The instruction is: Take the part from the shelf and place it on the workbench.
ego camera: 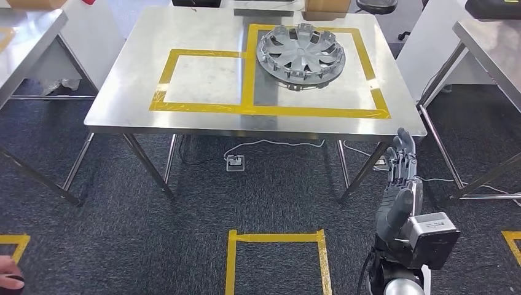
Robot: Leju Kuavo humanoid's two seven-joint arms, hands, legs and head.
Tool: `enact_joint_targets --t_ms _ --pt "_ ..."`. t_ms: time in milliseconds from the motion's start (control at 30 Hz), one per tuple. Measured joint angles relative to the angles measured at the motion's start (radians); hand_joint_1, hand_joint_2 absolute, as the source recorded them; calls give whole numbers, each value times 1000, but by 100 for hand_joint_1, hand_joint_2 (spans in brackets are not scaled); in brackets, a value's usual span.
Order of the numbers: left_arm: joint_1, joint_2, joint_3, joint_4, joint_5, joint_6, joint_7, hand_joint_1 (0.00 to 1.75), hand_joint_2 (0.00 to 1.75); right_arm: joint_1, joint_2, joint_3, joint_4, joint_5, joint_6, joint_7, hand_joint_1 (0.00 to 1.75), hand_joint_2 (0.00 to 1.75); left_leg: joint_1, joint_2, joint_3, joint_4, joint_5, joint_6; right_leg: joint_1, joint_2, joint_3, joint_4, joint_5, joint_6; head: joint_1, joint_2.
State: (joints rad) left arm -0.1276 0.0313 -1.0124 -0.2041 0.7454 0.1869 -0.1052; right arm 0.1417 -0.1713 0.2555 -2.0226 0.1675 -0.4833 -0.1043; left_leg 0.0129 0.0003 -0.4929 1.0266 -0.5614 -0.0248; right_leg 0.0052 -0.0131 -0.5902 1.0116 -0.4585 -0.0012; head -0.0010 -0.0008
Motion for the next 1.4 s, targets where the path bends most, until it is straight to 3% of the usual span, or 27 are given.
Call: enact_joint_targets --t_ms 67,133,200,233,267,300,367,433,500,567,600,667,700,733,767,800,867,933,967,1033,1100,1200,1233,1267,1300,1367,1400 --pt "2 0 0 0 0 0 1 0 0 0 1 0 0 0 0 0 0 0 -1 0 -8 -1 2 11 -1 1 -1 -1 6 8 3 0" --pt "2 -2 0 0 2 0 1 0 0 1 2 -2 0 0 0 -1 0 0 0 0 -29 -5 20 36 -6 4 -36 99 -70 29 12 0" --pt "3 -3 0 0 3 1 1 0 0 1 4 -3 2 0 1 -1 0 0 3 0 -54 -6 42 49 -11 6 -77 242 -166 45 23 0" --pt "3 -3 0 0 3 2 1 0 0 1 5 -3 3 0 2 -1 0 0 2 0 -61 -6 48 48 -11 6 -75 264 -170 45 27 0" --pt "3 -3 0 0 3 2 1 0 0 1 6 -3 5 0 3 -2 0 0 1 0 -67 -5 53 47 -12 6 -56 250 -155 42 32 0" --pt "3 -4 0 0 3 2 1 0 0 0 6 -3 6 0 4 -3 0 0 0 0 -70 -5 56 45 -12 7 -20 199 -126 38 38 0" --pt "3 -6 0 0 3 2 1 0 0 -2 7 -3 8 0 6 -6 0 0 -2 0 -74 -5 62 40 -8 8 67 55 -79 22 46 0" --pt "2 -8 0 0 3 2 0 0 0 -3 8 -3 8 0 6 -8 0 0 -2 1 -78 -6 69 31 -2 9 111 -26 -68 11 48 0" --pt "1 -10 0 0 3 2 0 0 0 -4 9 -3 8 0 6 -8 0 0 1 2 -82 -8 76 19 0 9 112 -39 -65 5 49 0" --pt "1 -11 0 0 3 2 0 0 0 -4 10 -3 8 0 6 -8 0 0 2 2 -92 10 58 11 -2 5 111 -54 -52 -5 46 0" --pt "1 -11 0 0 3 2 0 0 0 -4 11 -3 8 0 6 -8 0 0 3 1 -107 44 32 8 -4 4 110 -60 -46 -10 41 0" --pt "3 -11 0 0 3 2 1 0 0 -4 13 -4 9 0 6 -8 0 0 4 -1 -157 164 -38 3 -4 1 103 -62 -40 -16 29 0" --pt "4 -11 0 0 4 2 1 0 0 -3 14 -4 10 0 6 -8 0 0 4 -1 -181 222 -61 0 -3 1 100 -60 -40 -16 24 0" --pt "5 -11 0 0 4 2 2 0 0 -3 15 -4 11 0 7 -8 0 0 4 -1 -193 256 -66 -3 -3 1 97 -57 -39 -17 20 0" --pt "6 -11 0 0 5 2 3 0 0 -3 15 -4 11 0 8 -8 0 0 5 -1 -188 256 -52 -4 -2 3 94 -52 -39 -16 15 0" --pt "6 -11 0 0 5 2 3 0 0 -3 16 -4 11 0 10 -8 0 0 5 -4 -165 218 -22 -4 -2 8 92 -47 -41 -14 10 0" --pt "6 -10 0 0 6 2 4 0 0 -4 17 -4 11 1 13 -8 0 0 8 -38 -93 94 34 0 -4 19 84 -33 -46 -7 2 0" --pt "8 -10 0 0 6 2 4 0 0 -7 19 -4 11 2 15 -8 0 0 10 -73 -51 20 45 6 -4 32 74 -19 -50 4 -1 0" --pt "9 -9 0 0 6 2 4 0 0 -8 20 -4 11 3 16 -8 0 0 10 -77 -47 15 38 9 -5 41 68 -14 -50 9 0 0" --pt "9 -9 0 0 6 2 4 0 0 -9 21 -4 11 3 17 -8 0 0 12 -54 -49 7 35 17 -5 55 60 -7 -50 19 2 0" --pt "9 -8 0 0 6 2 4 0 0 -10 22 -4 11 3 18 -8 0 0 15 -30 -50 3 38 25 -6 47 36 38 -80 30 11 0" --pt "11 -8 0 0 5 2 4 0 0 -11 24 -4 12 3 19 -8 0 0 14 9 -55 3 38 30 -11 23 -48 218 -167 46 30 0" --pt "12 -8 0 0 5 2 4 0 0 -10 25 -4 13 2 19 -8 0 0 13 22 -56 3 38 30 -13 20 -67 259 -177 48 35 0" --pt "12 -8 0 0 5 2 4 0 0 -8 25 -4 15 2 19 -8 0 0 12 34 -56 3 38 30 -14 18 -69 266 -167 48 40 0" --pt "11 -8 0 0 5 2 4 0 0 -7 25 -4 17 1 19 -8 0 0 11 45 -55 3 38 29 -14 14 -53 232 -138 45 45 0" --pt "8 -8 0 0 4 2 4 0 0 -7 26 -4 19 1 19 -8 0 0 10 63 -53 3 36 27 -10 -18 10 100 -68 37 50 0" --pt "7 -9 0 0 3 2 4 0 0 -8 26 -4 19 1 19 -8 0 0 8 71 -53 3 36 25 -5 -39 36 42 -49 30 52 0"
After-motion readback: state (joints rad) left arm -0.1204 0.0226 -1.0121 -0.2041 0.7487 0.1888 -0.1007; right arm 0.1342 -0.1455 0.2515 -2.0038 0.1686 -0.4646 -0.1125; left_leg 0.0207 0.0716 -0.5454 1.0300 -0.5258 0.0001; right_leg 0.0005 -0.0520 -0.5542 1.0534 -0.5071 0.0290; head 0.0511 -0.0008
